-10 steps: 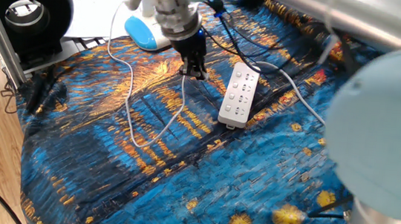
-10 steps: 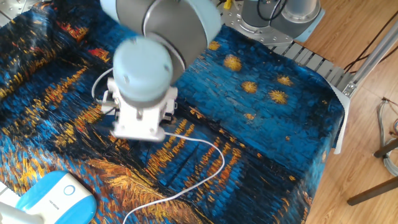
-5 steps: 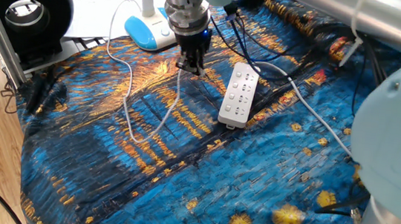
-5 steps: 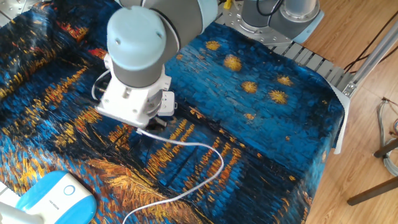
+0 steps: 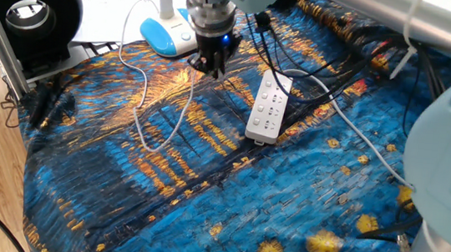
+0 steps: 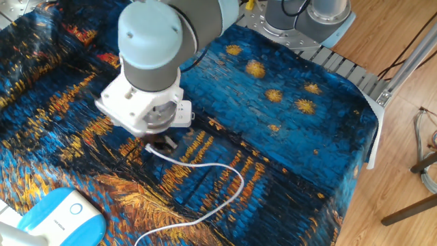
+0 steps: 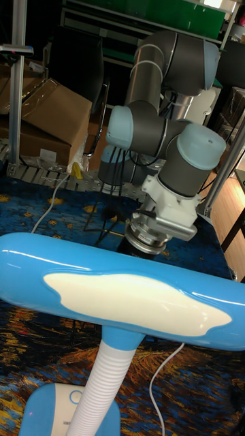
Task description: Plug in the power cord of the desk lamp, turn on the socket, and light up the desk lamp
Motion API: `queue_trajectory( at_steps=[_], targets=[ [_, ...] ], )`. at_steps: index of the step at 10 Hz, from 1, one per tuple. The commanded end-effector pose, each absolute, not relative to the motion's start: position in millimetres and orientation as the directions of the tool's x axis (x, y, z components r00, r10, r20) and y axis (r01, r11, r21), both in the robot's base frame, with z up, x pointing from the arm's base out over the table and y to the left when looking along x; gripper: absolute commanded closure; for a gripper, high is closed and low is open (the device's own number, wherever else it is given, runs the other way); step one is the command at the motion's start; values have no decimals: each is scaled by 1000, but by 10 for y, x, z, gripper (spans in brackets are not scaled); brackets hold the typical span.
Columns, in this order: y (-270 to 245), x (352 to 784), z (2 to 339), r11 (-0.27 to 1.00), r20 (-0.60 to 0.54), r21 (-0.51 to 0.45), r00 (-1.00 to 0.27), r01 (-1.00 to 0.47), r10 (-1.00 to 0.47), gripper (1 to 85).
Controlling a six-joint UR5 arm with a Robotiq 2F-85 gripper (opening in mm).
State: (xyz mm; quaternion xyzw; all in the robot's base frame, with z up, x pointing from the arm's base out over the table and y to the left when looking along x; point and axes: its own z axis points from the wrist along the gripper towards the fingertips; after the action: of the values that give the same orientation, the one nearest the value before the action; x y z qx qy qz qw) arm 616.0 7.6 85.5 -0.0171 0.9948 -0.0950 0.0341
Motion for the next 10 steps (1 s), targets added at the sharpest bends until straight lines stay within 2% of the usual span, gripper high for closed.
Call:
queue_trajectory(
  at_steps=[1, 3, 5, 10],
  targets=[
    [-183, 6177, 1029, 990, -83, -123, -995, 63, 53, 843],
    [-369, 6244, 1022, 989, -113, -76, -987, 125, 116, 843],
    [-628, 6239, 1003, 986, -129, -100, -984, 133, 120, 843],
    [-639, 6140, 936, 989, -101, -79, -988, 122, 114, 843]
  ],
)
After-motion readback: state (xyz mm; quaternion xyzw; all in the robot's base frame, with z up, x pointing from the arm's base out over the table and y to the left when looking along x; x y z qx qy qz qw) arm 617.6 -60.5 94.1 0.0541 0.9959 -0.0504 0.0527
